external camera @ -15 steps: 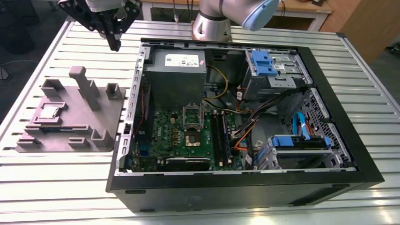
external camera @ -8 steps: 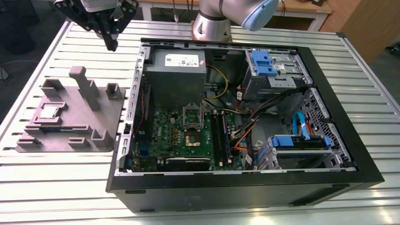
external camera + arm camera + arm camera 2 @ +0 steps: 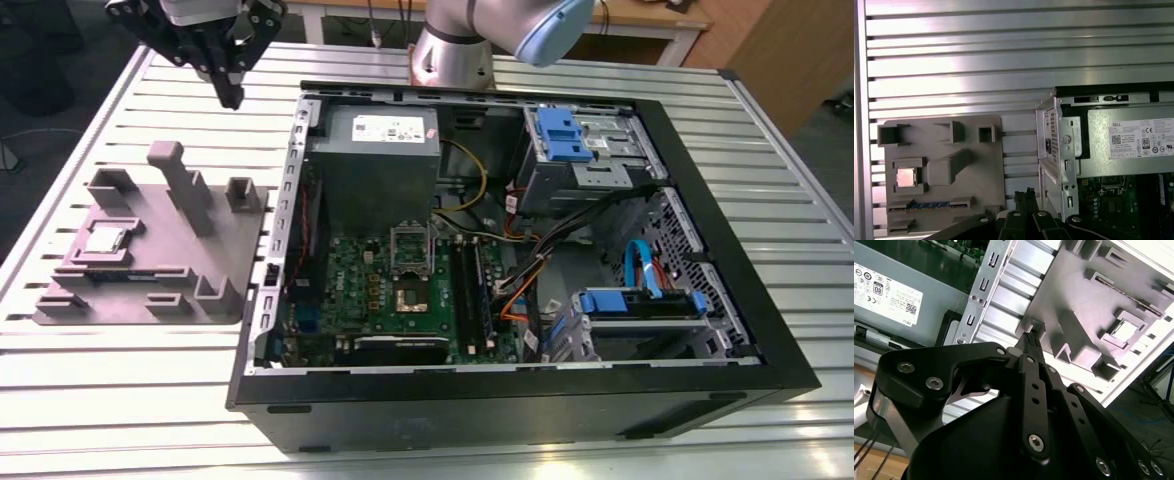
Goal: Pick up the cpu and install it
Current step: 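Reach for the cpu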
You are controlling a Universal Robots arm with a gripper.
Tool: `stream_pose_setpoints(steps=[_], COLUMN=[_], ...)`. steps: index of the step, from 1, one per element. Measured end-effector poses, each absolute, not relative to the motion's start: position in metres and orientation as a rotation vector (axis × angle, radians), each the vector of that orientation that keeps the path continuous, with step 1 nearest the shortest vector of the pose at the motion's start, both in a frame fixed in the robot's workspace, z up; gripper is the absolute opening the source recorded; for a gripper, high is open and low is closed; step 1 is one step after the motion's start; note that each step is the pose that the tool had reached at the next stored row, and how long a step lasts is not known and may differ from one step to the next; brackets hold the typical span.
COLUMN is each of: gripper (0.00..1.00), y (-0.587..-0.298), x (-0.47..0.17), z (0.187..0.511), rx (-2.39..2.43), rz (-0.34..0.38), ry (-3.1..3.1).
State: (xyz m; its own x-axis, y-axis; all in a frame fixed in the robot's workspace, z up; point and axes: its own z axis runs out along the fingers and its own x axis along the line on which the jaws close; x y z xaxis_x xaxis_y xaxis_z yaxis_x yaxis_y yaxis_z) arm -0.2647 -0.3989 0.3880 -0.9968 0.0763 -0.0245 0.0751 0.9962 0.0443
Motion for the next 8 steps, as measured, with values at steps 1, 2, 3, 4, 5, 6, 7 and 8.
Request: stream_pose_setpoints(steps=[1, 2, 3, 4, 5, 6, 7, 8], gripper=[0.10, 0.10, 0.10, 0.10, 0.10, 0.10, 0.10, 0.10], y=[-0.3989, -0.3989, -0.3989, -0.3989, -0.3989, -0.3989, -0.3989, -0.3990], x=[-0.2656, -0.2665, -0.2674, -0.2682, -0.2690, -0.2698, -0.2706, -0.2716], z=[0.3880, 0.3879, 0.3879, 0.3879, 0.3878, 0.3878, 0.3877, 0.3877], rx=[0.118, 0.118, 0.118, 0.118, 0.118, 0.118, 0.118, 0.118], rz=[0.068, 0.068, 0.068, 0.068, 0.068, 0.068, 0.068, 0.068], ry=[3.112, 3.112, 3.113, 3.113, 3.112, 3.112, 3.113, 3.113])
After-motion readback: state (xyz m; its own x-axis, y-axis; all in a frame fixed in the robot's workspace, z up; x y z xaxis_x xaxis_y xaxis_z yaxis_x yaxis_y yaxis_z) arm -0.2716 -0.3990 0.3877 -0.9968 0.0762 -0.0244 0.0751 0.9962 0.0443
